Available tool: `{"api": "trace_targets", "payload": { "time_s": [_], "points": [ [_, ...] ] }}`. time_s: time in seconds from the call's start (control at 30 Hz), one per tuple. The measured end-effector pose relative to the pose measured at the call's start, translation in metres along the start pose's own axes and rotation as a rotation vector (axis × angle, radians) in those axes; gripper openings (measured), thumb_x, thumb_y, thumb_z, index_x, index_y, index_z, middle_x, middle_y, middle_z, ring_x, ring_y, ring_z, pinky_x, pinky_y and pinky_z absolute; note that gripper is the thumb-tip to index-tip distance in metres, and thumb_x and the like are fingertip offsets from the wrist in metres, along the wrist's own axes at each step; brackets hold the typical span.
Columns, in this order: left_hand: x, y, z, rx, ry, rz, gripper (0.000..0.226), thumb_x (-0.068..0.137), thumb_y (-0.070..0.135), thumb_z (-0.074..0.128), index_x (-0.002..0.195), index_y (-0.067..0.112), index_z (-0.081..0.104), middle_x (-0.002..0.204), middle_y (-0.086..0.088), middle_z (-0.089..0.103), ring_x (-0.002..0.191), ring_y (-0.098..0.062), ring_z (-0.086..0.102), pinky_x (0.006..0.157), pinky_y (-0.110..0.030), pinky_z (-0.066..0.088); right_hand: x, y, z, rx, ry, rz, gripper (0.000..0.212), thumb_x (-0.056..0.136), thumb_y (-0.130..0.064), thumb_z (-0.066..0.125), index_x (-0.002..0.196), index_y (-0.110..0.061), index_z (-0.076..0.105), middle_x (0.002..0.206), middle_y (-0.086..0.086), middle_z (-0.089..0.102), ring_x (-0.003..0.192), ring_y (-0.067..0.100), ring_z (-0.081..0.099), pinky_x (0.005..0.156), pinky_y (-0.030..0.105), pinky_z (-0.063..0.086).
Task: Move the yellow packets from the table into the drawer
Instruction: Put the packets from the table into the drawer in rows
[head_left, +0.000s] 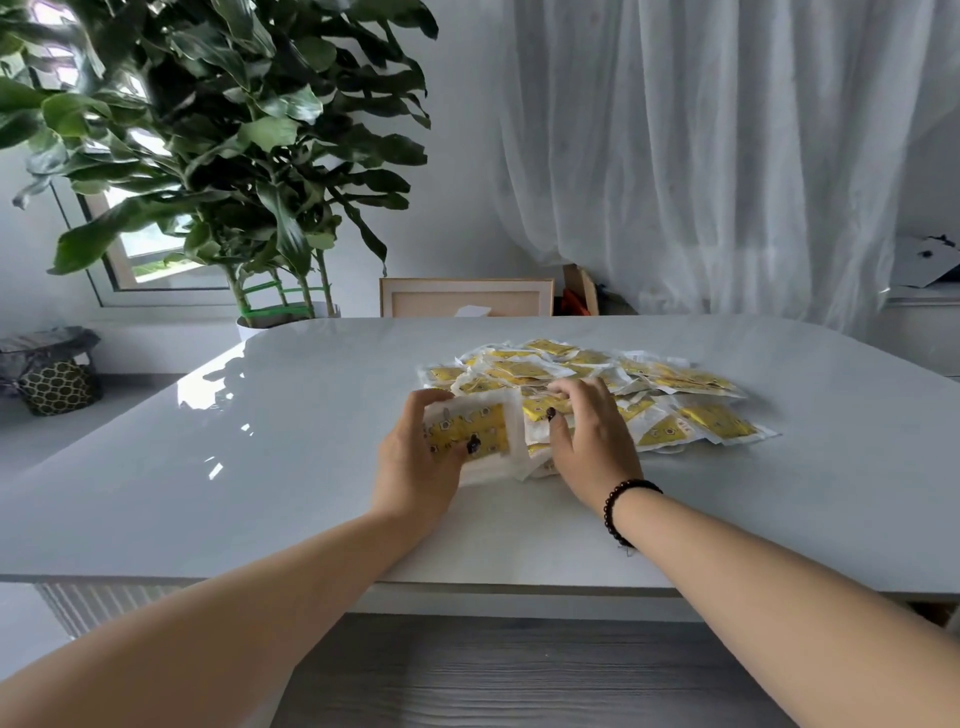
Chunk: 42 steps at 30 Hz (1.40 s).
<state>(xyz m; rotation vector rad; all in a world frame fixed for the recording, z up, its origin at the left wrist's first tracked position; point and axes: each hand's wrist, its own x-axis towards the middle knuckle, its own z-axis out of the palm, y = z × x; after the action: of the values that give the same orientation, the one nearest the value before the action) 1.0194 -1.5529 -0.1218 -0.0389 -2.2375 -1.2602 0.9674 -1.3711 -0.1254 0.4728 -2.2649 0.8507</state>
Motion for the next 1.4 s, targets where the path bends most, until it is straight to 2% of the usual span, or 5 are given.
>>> {"api": "trace_targets", "payload": {
  "time_s": [0.23, 0.5, 0.7, 1.1, 1.4],
  "points": [
    [0.005, -0.004, -0.003, -0.085, 0.161, -0.169, 0.048, 0.083, 0.0, 0.063, 0.118, 0.027, 0.046, 0.103, 0.0, 0.058, 0.089, -0.022, 0.058, 0.07, -0.028, 0.045, 0.008, 0.005, 0.007, -0.246, -0.496, 0.106, 0.062, 0.095, -0.04, 0.045, 0.15, -0.024, 0.022, 0.154, -0.003, 0.026, 0.142, 0.018, 0.022, 0.114, 0.032, 0.021],
    [0.006, -0.005, -0.001, -0.074, 0.147, -0.186, 0.048, 0.084, 0.003, 0.064, 0.121, 0.027, 0.045, 0.102, 0.001, 0.056, 0.086, -0.021, 0.056, 0.067, -0.026, 0.041, 0.002, 0.004, 0.006, -0.314, -0.161, 0.049, 0.06, 0.082, -0.058, 0.027, 0.103, -0.019, 0.068, 0.103, 0.001, 0.062, 0.107, 0.023, 0.052, 0.094, 0.037, 0.035],
    [0.007, -0.003, -0.001, -0.068, 0.136, -0.174, 0.048, 0.084, 0.004, 0.066, 0.12, 0.027, 0.047, 0.097, 0.005, 0.055, 0.078, -0.015, 0.054, 0.068, -0.029, 0.042, 0.012, 0.011, 0.0, -0.408, -0.489, 0.385, 0.076, 0.086, -0.059, 0.043, 0.145, -0.016, 0.024, 0.144, 0.009, 0.039, 0.133, 0.029, 0.032, 0.109, 0.041, 0.03],
    [0.006, 0.0, 0.001, -0.05, 0.108, -0.177, 0.049, 0.083, 0.001, 0.064, 0.12, 0.027, 0.047, 0.094, 0.005, 0.054, 0.076, -0.014, 0.054, 0.061, -0.025, 0.042, 0.035, 0.008, -0.047, -0.203, -0.702, 0.567, 0.106, 0.059, -0.045, 0.086, 0.142, -0.007, 0.032, 0.139, 0.006, 0.045, 0.123, 0.023, 0.047, 0.099, 0.031, 0.044],
    [0.008, -0.003, 0.006, 0.071, 0.036, -0.3, 0.062, 0.086, 0.012, 0.061, 0.14, 0.013, 0.03, 0.141, -0.011, 0.039, 0.126, -0.028, 0.041, 0.096, -0.031, 0.035, 0.033, 0.016, -0.058, -0.103, -0.736, 0.652, 0.107, 0.06, -0.043, 0.087, 0.143, -0.005, 0.032, 0.143, 0.007, 0.041, 0.128, 0.023, 0.043, 0.098, 0.027, 0.04]
  ]
}}
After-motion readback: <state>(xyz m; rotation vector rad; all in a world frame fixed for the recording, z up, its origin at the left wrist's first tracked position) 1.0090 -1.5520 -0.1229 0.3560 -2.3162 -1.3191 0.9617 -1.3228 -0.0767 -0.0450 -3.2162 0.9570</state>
